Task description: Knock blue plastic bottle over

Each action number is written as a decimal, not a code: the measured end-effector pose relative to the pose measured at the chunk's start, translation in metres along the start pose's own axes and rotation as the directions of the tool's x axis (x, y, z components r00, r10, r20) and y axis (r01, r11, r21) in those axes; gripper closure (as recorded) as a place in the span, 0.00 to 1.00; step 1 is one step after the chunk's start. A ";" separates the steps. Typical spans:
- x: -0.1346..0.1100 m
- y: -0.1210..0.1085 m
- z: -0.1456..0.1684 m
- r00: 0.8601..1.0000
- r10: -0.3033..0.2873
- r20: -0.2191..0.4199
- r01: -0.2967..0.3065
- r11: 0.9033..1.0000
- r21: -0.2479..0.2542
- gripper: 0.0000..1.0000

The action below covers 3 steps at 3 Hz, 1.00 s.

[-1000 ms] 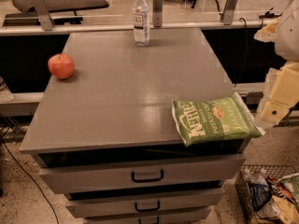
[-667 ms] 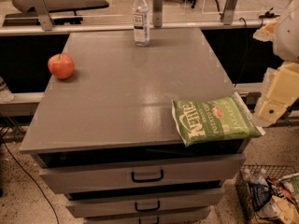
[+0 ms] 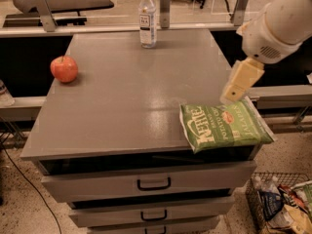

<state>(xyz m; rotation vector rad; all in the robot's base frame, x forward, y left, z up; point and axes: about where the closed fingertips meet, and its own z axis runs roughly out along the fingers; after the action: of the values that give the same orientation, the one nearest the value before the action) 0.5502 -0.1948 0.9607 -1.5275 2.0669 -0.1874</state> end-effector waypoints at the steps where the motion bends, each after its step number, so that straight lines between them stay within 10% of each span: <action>1: -0.035 -0.055 0.058 0.991 0.035 0.126 -0.044 0.996 0.072 0.00; 2: -0.073 -0.101 0.094 0.969 0.050 0.242 -0.079 0.990 0.114 0.00; 3: -0.073 -0.101 0.095 0.969 0.049 0.241 -0.078 0.990 0.114 0.00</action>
Offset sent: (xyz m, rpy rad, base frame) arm 0.2103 0.0817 -0.0009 0.3162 -0.2654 0.0222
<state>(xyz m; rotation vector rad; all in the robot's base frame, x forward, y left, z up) 0.6975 -0.1422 0.9504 -1.3386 1.8767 -0.0997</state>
